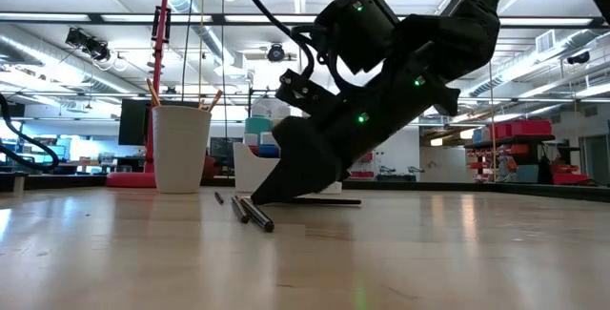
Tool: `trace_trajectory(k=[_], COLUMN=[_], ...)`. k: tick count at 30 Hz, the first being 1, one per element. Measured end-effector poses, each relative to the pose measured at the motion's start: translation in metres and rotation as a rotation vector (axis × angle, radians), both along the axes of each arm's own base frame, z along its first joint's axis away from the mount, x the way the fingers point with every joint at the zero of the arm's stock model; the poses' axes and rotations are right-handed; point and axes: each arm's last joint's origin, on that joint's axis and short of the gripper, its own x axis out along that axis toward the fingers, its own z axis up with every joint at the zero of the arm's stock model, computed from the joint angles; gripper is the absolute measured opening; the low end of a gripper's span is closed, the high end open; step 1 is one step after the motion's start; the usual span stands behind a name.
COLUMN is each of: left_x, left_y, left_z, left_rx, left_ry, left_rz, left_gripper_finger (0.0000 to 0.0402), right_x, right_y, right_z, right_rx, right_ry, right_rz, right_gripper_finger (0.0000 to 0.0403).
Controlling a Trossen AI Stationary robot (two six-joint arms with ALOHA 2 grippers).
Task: Pick & Place Paint Supplies
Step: Put the black paint brush into the white cup
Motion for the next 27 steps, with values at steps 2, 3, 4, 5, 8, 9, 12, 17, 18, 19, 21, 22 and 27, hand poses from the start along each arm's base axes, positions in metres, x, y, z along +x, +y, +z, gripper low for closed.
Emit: trace_trajectory(k=[2, 3, 4, 5, 8, 9, 12, 17, 18, 19, 21, 22, 27], left_x=[0.0, 0.0, 0.0, 0.0, 0.0, 0.0, 0.0, 0.001, 0.001, 0.001, 0.001, 0.001, 0.001], left_y=[0.0, 0.0, 0.0, -0.001, -0.001, -0.001, -0.003, -0.004, -0.004, -0.004, -0.004, -0.004, -0.004], left_z=[0.0, 0.0, 0.0, 0.0, -0.001, -0.001, -0.001, -0.001, -0.001, -0.001, -0.001, -0.001, -0.001], left_rx=[-0.008, -0.009, -0.012, -0.016, -0.05, -0.064, -0.1, -0.134, -0.138, -0.141, -0.151, -0.156, -0.157], left_ry=[-0.003, -0.003, -0.001, 0.001, -0.002, -0.004, -0.008, -0.006, -0.006, -0.007, -0.009, -0.01, -0.009], left_rz=[0.001, 0.0, -0.005, -0.015, -0.029, -0.033, -0.063, -0.088, -0.09, -0.089, -0.088, -0.088, -0.087], left_gripper_finger=[0.0121, 0.0121, 0.0121, 0.0121, 0.0121, 0.0121, 0.0121, 0.0121, 0.0121, 0.0121, 0.0121, 0.0121, 0.0121], right_x=[0.001, 0.001, 0.001, 0.002, 0.003, 0.003, 0.003, 0.003, 0.003, 0.003, 0.003, 0.002, -0.009], right_y=[-0.003, -0.005, -0.007, -0.01, -0.021, -0.024, -0.031, -0.032, -0.031, -0.031, -0.03, -0.029, -0.027], right_z=[0.0, 0.0, 0.0, -0.001, -0.001, -0.001, -0.001, -0.001, -0.001, 0.0, 0.003, 0.007, 0.035], right_rx=[-0.031, -0.028, -0.012, 0.015, 0.108, 0.127, 0.127, 0.091, 0.08, 0.068, 0.046, 0.039, 0.016], right_ry=[0.018, 0.023, 0.025, 0.025, 0.025, 0.026, 0.033, 0.034, 0.032, 0.031, 0.032, 0.034, 0.086], right_rz=[0.065, 0.088, 0.107, 0.118, 0.127, 0.134, 0.142, 0.166, 0.169, 0.167, 0.173, 0.174, 0.179], right_gripper_finger=[0.0138, 0.0131, 0.0124, 0.0117, 0.0093, 0.0083, 0.0047, 0.0013, 0.0015, 0.0016, 0.0012, 0.0009, 0.0004])
